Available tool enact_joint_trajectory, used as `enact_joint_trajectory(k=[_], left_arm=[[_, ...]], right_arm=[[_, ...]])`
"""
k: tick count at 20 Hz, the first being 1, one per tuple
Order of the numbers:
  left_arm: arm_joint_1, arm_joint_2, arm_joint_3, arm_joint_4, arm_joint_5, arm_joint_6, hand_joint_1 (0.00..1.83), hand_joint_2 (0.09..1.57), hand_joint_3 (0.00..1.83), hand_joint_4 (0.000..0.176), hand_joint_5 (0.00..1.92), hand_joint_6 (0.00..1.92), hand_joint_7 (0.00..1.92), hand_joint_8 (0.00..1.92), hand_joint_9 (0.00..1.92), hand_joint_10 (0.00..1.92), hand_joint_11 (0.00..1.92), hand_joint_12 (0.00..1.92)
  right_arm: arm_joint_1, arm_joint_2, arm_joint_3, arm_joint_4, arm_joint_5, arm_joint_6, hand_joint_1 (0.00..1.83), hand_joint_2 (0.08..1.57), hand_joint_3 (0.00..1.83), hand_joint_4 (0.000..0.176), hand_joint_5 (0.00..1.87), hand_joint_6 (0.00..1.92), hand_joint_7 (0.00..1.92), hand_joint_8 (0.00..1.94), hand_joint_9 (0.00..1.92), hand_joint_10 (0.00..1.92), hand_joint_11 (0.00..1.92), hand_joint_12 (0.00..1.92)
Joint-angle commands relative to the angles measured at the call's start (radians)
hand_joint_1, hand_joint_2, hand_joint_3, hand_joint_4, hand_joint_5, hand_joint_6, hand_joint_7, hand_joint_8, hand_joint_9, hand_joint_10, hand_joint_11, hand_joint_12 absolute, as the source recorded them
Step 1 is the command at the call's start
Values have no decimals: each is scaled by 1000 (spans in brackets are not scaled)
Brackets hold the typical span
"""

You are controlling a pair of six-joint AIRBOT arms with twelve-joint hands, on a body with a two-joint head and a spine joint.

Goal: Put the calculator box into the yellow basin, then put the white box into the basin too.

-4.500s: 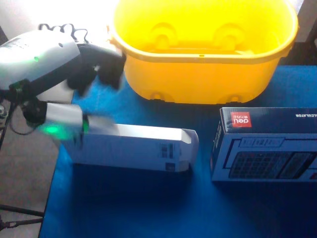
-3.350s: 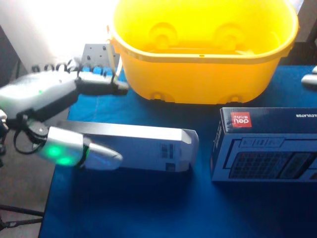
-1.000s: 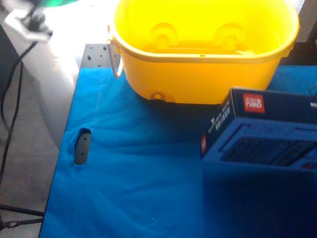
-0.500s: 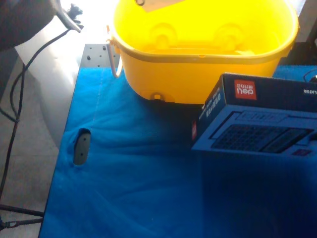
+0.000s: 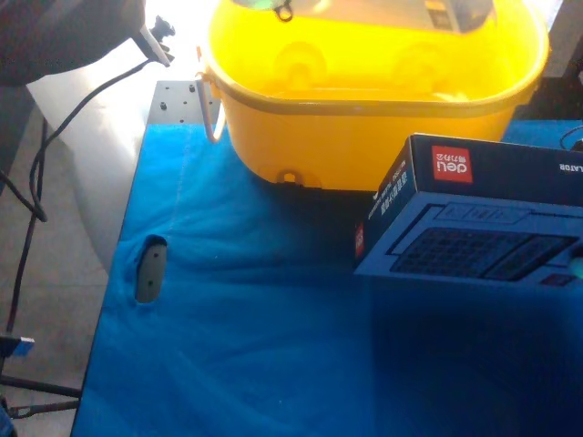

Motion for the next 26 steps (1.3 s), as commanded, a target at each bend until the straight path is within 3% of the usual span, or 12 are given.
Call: enact_joint_trajectory(k=[1, 2, 3, 11, 12, 13, 15, 16, 17, 18, 22, 26], left_arm=[[-22, 2, 5, -14, -119, -7, 839, 918, 0, 44, 445, 99, 427, 56, 231, 264, 0, 962], [-23, 2, 8, -15, -117, -7, 803, 874, 0, 74, 389, 33, 334, 19, 159, 143, 0, 726], [-24, 1, 15, -15, -108, -7, 721, 820, 0, 79, 261, 14, 136, 17, 13, 13, 0, 92], [-36, 45, 0, -39, -147, -7, 676, 889, 20, 70, 227, 1, 107, 6, 0, 0, 16, 7], [-63, 87, -29, -26, -169, -7, 699, 984, 27, 37, 230, 14, 98, 6, 19, 3, 2, 305], [-95, 128, -59, -7, -185, -7, 635, 1040, 18, 33, 337, 36, 165, 11, 86, 23, 0, 586], [-167, 207, -118, 46, -206, -7, 605, 1103, 14, 12, 355, 9, 155, 2, 72, 9, 0, 542], [-223, 257, -153, 85, -211, -6, 590, 1166, 21, 32, 409, 27, 252, 28, 204, 73, 0, 879], [-276, 297, -183, 109, -204, 14, 819, 1197, 13, 0, 711, 162, 412, 81, 351, 179, 0, 1449], [-334, 338, -219, 112, -187, 77, 899, 1280, 0, 25, 666, 1204, 479, 93, 353, 370, 0, 1548], [-474, 446, -317, 124, -149, 228, 878, 1327, 0, 47, 596, 1556, 504, 71, 183, 811, 0, 1598], [-535, 482, -340, 118, -98, 314, 878, 1328, 0, 47, 596, 1556, 504, 70, 180, 817, 0, 1598]], right_arm=[[13, 0, 4, -34, -119, 10, 1393, 1069, 0, 0, 984, 919, 1093, 827, 1015, 1087, 930, 1370], [13, 1, 4, -34, -119, 10, 1393, 1068, 0, 0, 983, 922, 1092, 818, 1024, 1081, 950, 1362], [13, 1, 4, -34, -119, 10, 1393, 1071, 1, 0, 961, 958, 1078, 848, 1028, 1072, 991, 1363], [15, 1, 3, -34, -120, 10, 1393, 1066, 0, 0, 989, 939, 1100, 809, 1016, 1068, 924, 1363], [17, 1, 3, -34, -120, 10, 1392, 1070, 1, 0, 982, 944, 1090, 825, 1007, 1088, 923, 1379], [20, 1, 2, -34, -122, 10, 1393, 1070, 1, 0, 977, 926, 1090, 838, 1010, 1097, 932, 1381], [25, 4, -1, -34, -132, 11, 1393, 1070, 0, 0, 978, 940, 1097, 821, 1005, 1088, 904, 1346], [28, 6, -4, -34, -141, 11, 1481, 1068, 0, 0, 945, 918, 1081, 820, 1040, 956, 867, 1451], [32, 10, -7, -34, -145, 11, 1503, 1061, 0, 0, 965, 909, 1067, 837, 1082, 853, 859, 1437], [38, 14, -8, -34, -146, 11, 1504, 1061, 0, 0, 954, 900, 1084, 814, 1081, 861, 854, 1445], [73, 46, -18, -34, -155, 11, 1504, 1061, 0, 0, 950, 898, 1088, 809, 1081, 864, 853, 1448], [91, 91, -23, -34, -219, 7, 1505, 1061, 0, 0, 950, 899, 1087, 809, 1080, 864, 852, 1449]])
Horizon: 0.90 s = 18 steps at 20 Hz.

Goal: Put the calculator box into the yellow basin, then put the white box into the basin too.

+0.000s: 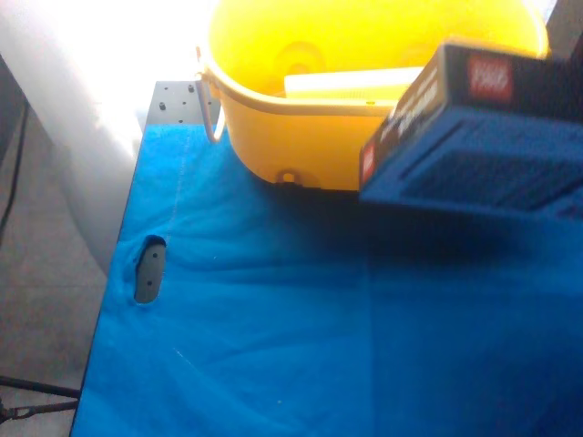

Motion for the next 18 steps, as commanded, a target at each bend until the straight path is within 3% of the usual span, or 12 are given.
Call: enact_joint_trajectory(k=[1, 5, 8, 10, 18], left_arm=[[-21, 4, -4, -25, -68, 30, 878, 1328, 0, 48, 596, 1557, 505, 70, 180, 818, 0, 1598], [-59, -6, -6, -120, -11, 183, 878, 1328, 0, 48, 596, 1556, 505, 69, 179, 821, 0, 1598], [-60, -28, -6, -259, 5, 374, 878, 1327, 0, 48, 596, 1556, 505, 69, 178, 823, 0, 1598], [-46, -36, 6, -335, 16, 454, 878, 1327, 0, 48, 595, 1556, 505, 68, 177, 825, 0, 1598], [48, -116, 89, -422, -11, 460, 878, 1327, 0, 48, 596, 1556, 506, 67, 175, 829, 0, 1598]], right_arm=[[20, 8, -1, -34, -143, 7, 1504, 1061, 0, 0, 950, 899, 1087, 809, 1080, 865, 852, 1449], [30, 40, 0, -34, -204, -11, 1504, 1061, 0, 0, 949, 899, 1087, 810, 1080, 865, 852, 1449], [30, 55, 1, -34, -268, -16, 1504, 1062, 0, 0, 949, 900, 1086, 810, 1080, 866, 852, 1449], [34, 60, 5, -34, -294, -32, 1504, 1061, 0, 0, 949, 900, 1087, 811, 1080, 866, 852, 1450], [114, 62, 59, -25, -312, -49, 1504, 1062, 0, 0, 949, 901, 1086, 811, 1079, 866, 852, 1450]])
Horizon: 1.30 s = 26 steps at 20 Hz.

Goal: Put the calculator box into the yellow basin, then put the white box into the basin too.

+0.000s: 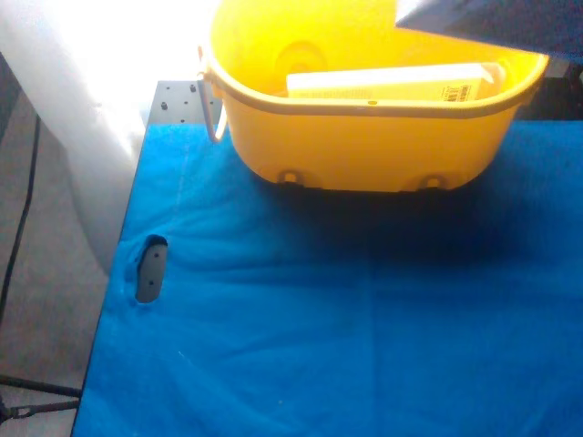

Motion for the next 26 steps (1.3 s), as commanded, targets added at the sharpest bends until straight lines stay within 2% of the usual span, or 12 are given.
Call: enact_joint_trajectory(k=[1, 6, 9, 12, 14, 17, 22, 26], left_arm=[[-4, -11, 9, 0, -122, 3, 878, 1327, 0, 48, 596, 1556, 506, 67, 175, 829, 0, 1598], [31, -74, 49, -26, -133, 6, 878, 1327, 0, 48, 596, 1556, 506, 66, 174, 831, 0, 1598], [40, -86, 57, -44, -134, 6, 878, 1327, 0, 48, 595, 1556, 506, 66, 174, 832, 0, 1598], [46, -86, 63, -54, -129, 7, 878, 1327, 0, 48, 596, 1557, 506, 66, 173, 833, 0, 1598], [58, -99, 74, -55, -130, 7, 878, 1328, 0, 48, 596, 1557, 507, 65, 173, 834, 0, 1598], [62, -117, 78, -57, -133, 6, 878, 1327, 0, 48, 596, 1557, 507, 65, 173, 835, 0, 1598], [81, -135, 95, -65, -129, 6, 878, 1327, 0, 48, 596, 1557, 507, 64, 172, 836, 0, 1598], [87, -151, 102, -70, -134, -2, 878, 1327, 0, 48, 596, 1557, 507, 64, 172, 837, 0, 1598]], right_arm=[[19, 5, 15, -10, -115, 5, 1504, 1062, 0, 0, 949, 901, 1086, 811, 1079, 867, 852, 1450], [52, 5, 83, 64, -61, 4, 1504, 1062, 0, 0, 948, 901, 1086, 812, 1079, 867, 851, 1450], [181, -7, 116, 23, 93, -24, 1504, 1062, 0, 0, 948, 901, 1086, 812, 1079, 867, 851, 1450], [331, -60, 164, -35, 249, -28, 1504, 1062, 0, 0, 948, 901, 1086, 812, 1079, 867, 851, 1450], [351, -99, 197, -35, 292, -31, 1504, 1062, 0, 0, 948, 901, 1086, 812, 1079, 867, 851, 1450], [377, -111, 210, -35, 342, -32, 1504, 1062, 0, 0, 948, 901, 1086, 812, 1079, 867, 851, 1450], [476, -189, 270, -35, 439, -44, 1504, 1062, 0, 0, 948, 901, 1086, 812, 1079, 867, 851, 1450], [512, -228, 288, -35, 461, -49, 1504, 1062, 0, 0, 949, 901, 1086, 812, 1079, 867, 851, 1450]])
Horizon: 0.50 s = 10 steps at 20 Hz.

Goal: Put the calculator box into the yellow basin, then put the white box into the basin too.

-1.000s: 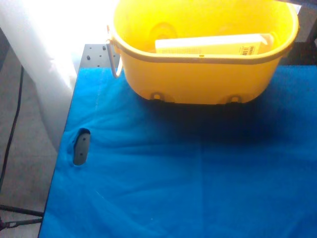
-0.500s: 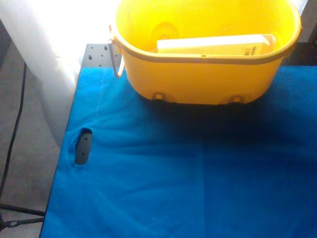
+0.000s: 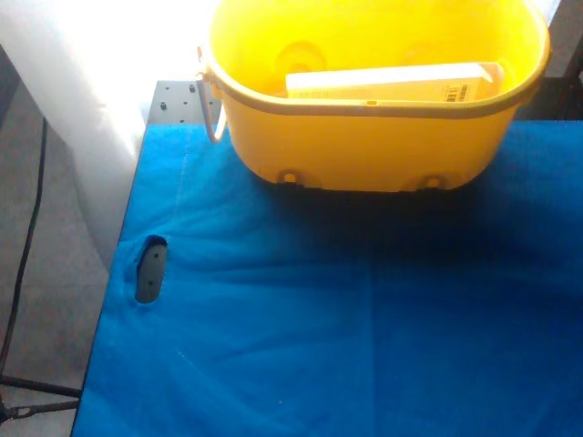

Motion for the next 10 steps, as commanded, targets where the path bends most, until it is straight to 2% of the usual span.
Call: enact_joint_trajectory(k=[1, 10], left_arm=[[-10, -5, -1, 11, -119, -4, 878, 1327, 0, 48, 596, 1557, 507, 64, 172, 837, 0, 1598], [7, -33, 14, 7, -123, -18, 878, 1327, 0, 48, 595, 1557, 508, 63, 171, 838, 0, 1598]], right_arm=[[24, -8, 8, -34, -119, 6, 1504, 1062, 0, 0, 948, 901, 1086, 812, 1079, 867, 851, 1450], [89, -90, 61, -34, -78, 6, 1504, 1062, 0, 0, 948, 901, 1086, 812, 1079, 867, 851, 1450]])
